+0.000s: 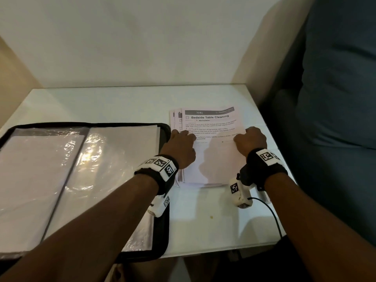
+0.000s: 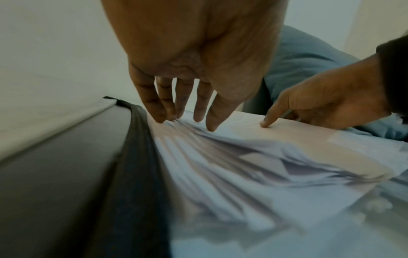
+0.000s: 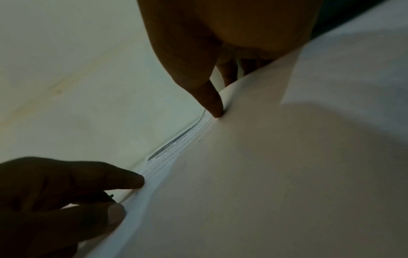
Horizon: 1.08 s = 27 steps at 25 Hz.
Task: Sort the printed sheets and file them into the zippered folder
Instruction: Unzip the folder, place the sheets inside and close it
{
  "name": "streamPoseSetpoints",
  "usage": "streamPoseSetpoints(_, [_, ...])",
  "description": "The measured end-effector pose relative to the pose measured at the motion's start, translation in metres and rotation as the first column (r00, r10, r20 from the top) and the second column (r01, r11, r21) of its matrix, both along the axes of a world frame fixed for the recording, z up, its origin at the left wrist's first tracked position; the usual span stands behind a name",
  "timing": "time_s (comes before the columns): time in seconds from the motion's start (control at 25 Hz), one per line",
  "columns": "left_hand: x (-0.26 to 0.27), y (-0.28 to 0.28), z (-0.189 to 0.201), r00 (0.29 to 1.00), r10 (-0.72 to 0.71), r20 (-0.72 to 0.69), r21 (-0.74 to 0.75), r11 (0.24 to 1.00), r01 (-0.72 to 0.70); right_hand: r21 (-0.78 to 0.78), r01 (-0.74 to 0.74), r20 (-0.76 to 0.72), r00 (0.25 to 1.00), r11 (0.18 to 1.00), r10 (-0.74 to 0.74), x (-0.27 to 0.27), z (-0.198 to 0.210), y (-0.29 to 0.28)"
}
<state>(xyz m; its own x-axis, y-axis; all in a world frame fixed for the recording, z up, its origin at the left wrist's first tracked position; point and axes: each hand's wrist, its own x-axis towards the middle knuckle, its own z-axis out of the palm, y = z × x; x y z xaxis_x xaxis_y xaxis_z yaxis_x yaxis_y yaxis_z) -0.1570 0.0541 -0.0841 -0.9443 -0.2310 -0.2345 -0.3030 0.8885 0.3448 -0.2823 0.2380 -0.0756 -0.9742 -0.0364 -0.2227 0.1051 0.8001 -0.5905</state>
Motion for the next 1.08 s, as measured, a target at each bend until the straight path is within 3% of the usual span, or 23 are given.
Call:
streamPoseSetpoints(0.28, [-0.001, 0.002, -0.009, 0.995, 0.088, -0.052, 0.103, 0.991, -0.082, -0.138, 0.086, -0.022, 0.996, 0.987, -0.09, -0.001, 0.018, 0.01])
streamPoseSetpoints(0.48, [-0.003, -0.007, 0.011, 0.97, 0.232, -0.075, 0.337, 0.921, -0.195, -0.358, 0.138, -0.046, 0.985, 0.924, -0.165, 0.007, 0.037, 0.012])
streamPoseSetpoints(0.6, [0.001, -0.012, 0.024, 0.885, 0.439, -0.154, 0.591, 0.759, -0.273, -0.507, 0.118, -0.095, 0.977, 0.854, -0.192, 0.013, 0.051, 0.011])
streamPoseSetpoints(0.72, [0.009, -0.013, 0.04, 0.796, 0.598, -0.094, 0.863, 0.447, -0.234, -0.647, 0.08, -0.089, 0.98, 0.758, -0.179, 0.023, 0.068, 0.002])
streamPoseSetpoints(0.76, [0.013, -0.013, 0.047, 0.782, 0.614, -0.11, 0.906, 0.386, -0.176, -0.712, 0.085, -0.053, 0.983, 0.697, -0.174, 0.029, 0.074, -0.003])
streamPoseSetpoints(0.84, [0.019, -0.017, 0.058, 0.741, 0.64, -0.201, 0.929, 0.364, -0.063, -0.8, 0.08, -0.005, 0.99, 0.594, -0.141, 0.039, 0.081, -0.011])
streamPoseSetpoints(0.92, [0.025, -0.023, 0.068, 0.693, 0.674, -0.256, 0.928, 0.371, -0.018, -0.838, 0.038, -0.002, 0.997, 0.544, -0.073, 0.048, 0.083, -0.016])
streamPoseSetpoints(1.0, [0.032, -0.027, 0.07, 0.677, 0.688, -0.26, 0.927, 0.373, -0.023, -0.853, 0.005, 0.0, 1.0, 0.521, -0.009, 0.059, 0.078, -0.018])
streamPoseSetpoints(1.08, [0.039, -0.029, 0.064, 0.708, 0.659, -0.254, 0.914, 0.403, -0.047, -0.837, -0.031, -0.017, 0.999, 0.546, 0.03, 0.07, 0.071, -0.017])
